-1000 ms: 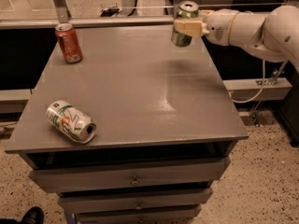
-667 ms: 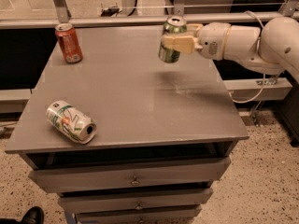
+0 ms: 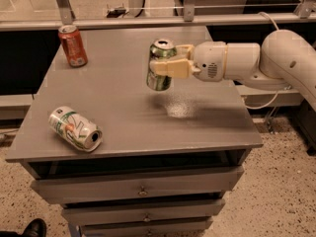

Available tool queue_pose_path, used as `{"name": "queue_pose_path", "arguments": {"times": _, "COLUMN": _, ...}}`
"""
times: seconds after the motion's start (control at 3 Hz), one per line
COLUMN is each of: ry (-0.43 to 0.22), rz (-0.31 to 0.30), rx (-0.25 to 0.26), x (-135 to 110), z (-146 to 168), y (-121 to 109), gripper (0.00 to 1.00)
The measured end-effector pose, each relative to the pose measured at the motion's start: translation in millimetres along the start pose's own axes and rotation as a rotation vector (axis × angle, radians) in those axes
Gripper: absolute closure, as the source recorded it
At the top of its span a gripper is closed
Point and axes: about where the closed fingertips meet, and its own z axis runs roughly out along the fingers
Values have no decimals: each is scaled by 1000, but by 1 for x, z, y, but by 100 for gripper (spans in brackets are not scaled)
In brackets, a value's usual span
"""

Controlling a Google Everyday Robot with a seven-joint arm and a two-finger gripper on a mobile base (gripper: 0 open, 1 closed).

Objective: Move green can near 7up can

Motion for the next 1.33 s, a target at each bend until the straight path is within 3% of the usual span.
{"name": "queue_pose_path", "arguments": {"times": 0.67, "ry": 39, "rz": 63, "rx": -217, "x": 36, "z": 46, "y": 80, "gripper": 100}}
{"name": "queue_pose_path", "arguments": {"times": 1.0, "ry": 40, "rz": 70, "rx": -267, "x": 45, "z": 60, "y": 98, "gripper": 100}}
{"name": "queue_pose_path", "arguments": {"times": 1.33, "ry": 25, "rz": 32, "rx": -301, "x": 47, "z": 74, "y": 106, "gripper": 84}}
